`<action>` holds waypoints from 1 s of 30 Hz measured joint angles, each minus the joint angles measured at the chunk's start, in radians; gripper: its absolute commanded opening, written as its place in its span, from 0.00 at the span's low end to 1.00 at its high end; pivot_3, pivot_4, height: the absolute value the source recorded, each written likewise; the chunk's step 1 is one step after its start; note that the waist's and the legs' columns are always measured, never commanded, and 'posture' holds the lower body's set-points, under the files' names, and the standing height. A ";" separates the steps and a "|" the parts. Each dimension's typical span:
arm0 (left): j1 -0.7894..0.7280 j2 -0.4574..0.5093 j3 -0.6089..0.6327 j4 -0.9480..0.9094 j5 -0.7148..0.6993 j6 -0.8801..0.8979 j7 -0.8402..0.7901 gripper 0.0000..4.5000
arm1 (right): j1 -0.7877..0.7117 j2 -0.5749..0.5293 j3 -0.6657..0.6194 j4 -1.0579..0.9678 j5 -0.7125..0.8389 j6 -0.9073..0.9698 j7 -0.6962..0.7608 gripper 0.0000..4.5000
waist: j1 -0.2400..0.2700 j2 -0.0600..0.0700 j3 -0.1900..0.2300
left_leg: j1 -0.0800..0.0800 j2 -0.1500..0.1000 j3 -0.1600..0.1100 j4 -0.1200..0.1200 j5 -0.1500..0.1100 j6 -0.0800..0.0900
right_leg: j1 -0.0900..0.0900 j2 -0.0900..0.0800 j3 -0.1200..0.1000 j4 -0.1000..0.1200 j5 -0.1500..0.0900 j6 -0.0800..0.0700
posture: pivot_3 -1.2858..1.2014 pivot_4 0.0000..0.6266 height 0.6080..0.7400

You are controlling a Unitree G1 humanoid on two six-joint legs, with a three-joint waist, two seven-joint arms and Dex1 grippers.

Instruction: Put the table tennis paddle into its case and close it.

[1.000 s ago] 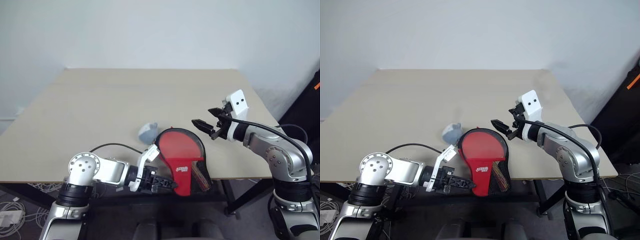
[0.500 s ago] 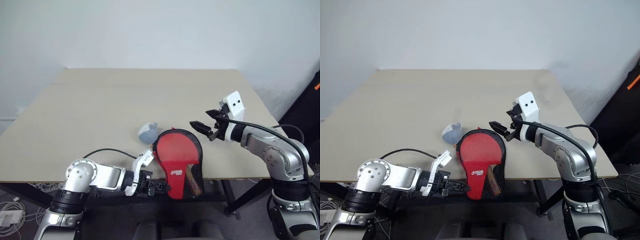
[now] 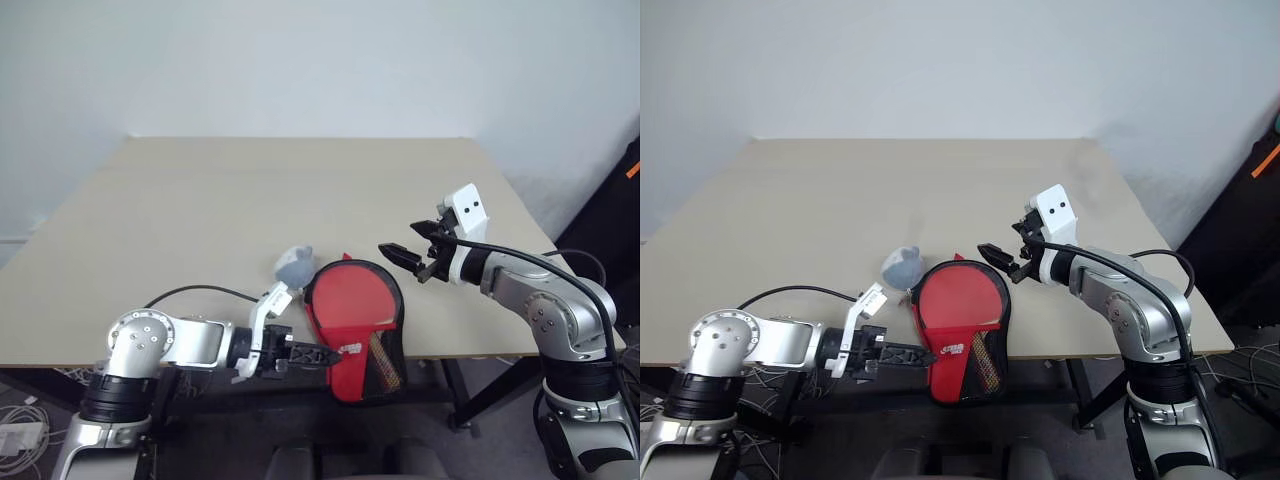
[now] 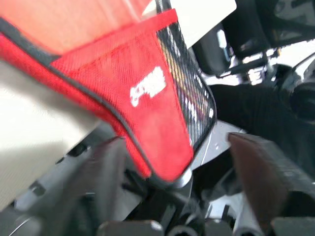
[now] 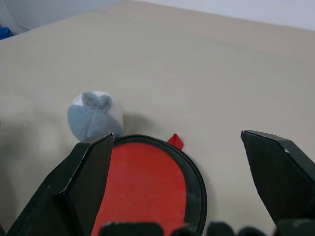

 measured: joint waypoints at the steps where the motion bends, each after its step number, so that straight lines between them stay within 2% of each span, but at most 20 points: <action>1: 0.000 0.029 0.004 -0.027 0.001 -0.001 -0.031 0.99 | -0.001 0.000 0.000 0.000 0.000 -0.002 0.000 1.00 | 0.000 0.000 0.000 | 0.000 0.000 0.000 0.000 0.000 -0.001 | 0.000 0.000 0.000 0.000 0.000 0.000 | 0.52 0.00 1.00; 5: -0.051 0.116 0.039 -0.065 0.054 -0.057 -0.188 0.99 | -0.003 0.001 0.003 0.005 -0.001 -0.006 0.001 1.00 | 0.001 0.001 0.000 | 0.000 0.000 0.001 -0.001 0.000 -0.001 | -0.002 0.000 0.000 -0.001 0.000 0.000 | 0.52 0.00 1.00; 7: -0.091 0.126 0.053 -0.044 0.097 -0.108 -0.260 0.99 | -0.007 0.006 0.008 0.010 -0.001 -0.010 0.001 1.00 | 0.001 0.001 0.000 | 0.000 0.000 0.001 -0.001 0.000 -0.001 | -0.002 0.000 0.000 -0.001 0.000 0.000 | 0.52 0.00 1.00; 9: -0.128 0.128 0.060 -0.015 0.160 -0.183 -0.327 1.00 | -0.008 0.019 0.013 0.019 0.000 -0.013 0.000 0.92 | 0.001 0.000 0.000 | 0.000 0.000 0.001 -0.002 0.000 -0.001 | -0.001 0.000 0.000 -0.001 0.000 0.000 | 0.52 0.00 1.00; 10: -0.147 0.130 0.053 0.008 0.234 -0.272 -0.381 1.00 | -0.013 0.036 0.013 0.032 0.000 -0.013 -0.004 0.87 | 0.001 0.001 0.000 | 0.000 0.000 0.002 -0.003 0.000 -0.002 | -0.001 0.000 0.000 -0.001 0.000 0.000 | 0.52 0.00 1.00; 13: -0.236 0.127 0.032 0.152 0.465 -0.543 -0.496 1.00 | -0.041 0.080 0.016 0.066 0.000 -0.011 -0.025 0.66 | 0.000 0.001 0.001 | 0.000 0.000 0.002 -0.005 0.001 -0.003 | -0.002 0.000 0.000 -0.001 0.000 -0.001 | 0.52 0.00 1.00; 15: -0.278 0.108 0.032 0.255 0.567 -0.676 -0.537 1.00 | -0.052 0.103 0.016 0.085 -0.001 -0.011 -0.035 0.49 | 0.000 0.001 0.001 | 0.000 0.000 0.002 -0.006 0.002 -0.003 | -0.002 0.000 0.000 -0.001 0.000 -0.001 | 0.52 0.00 1.00; 21: -0.298 -0.012 0.023 0.492 0.768 -0.881 -0.586 1.00 | -0.077 0.184 0.064 0.172 -0.038 -0.037 -0.060 0.01 | 0.000 0.000 0.001 | -0.002 0.000 0.001 -0.006 0.004 0.001 | -0.003 0.000 0.000 -0.001 0.000 0.000 | 0.52 0.00 1.00; 26: -0.283 -0.091 0.018 0.561 0.843 -0.939 -0.606 1.00 | -0.081 0.226 0.129 0.241 -0.102 -0.088 -0.080 0.01 | 0.000 0.000 0.001 | -0.012 0.000 0.000 -0.002 0.005 0.003 | -0.011 0.001 0.000 0.001 0.004 -0.001 | 0.52 0.00 1.00; 30: -0.283 -0.141 0.023 0.650 0.900 -0.984 -0.611 1.00 | -0.077 0.242 0.177 0.306 -0.159 -0.135 -0.076 0.01 | 0.000 0.000 0.000 | -0.013 0.000 0.000 -0.002 0.005 0.003 | -0.012 0.001 0.000 0.001 0.004 -0.001 | 0.52 0.00 1.00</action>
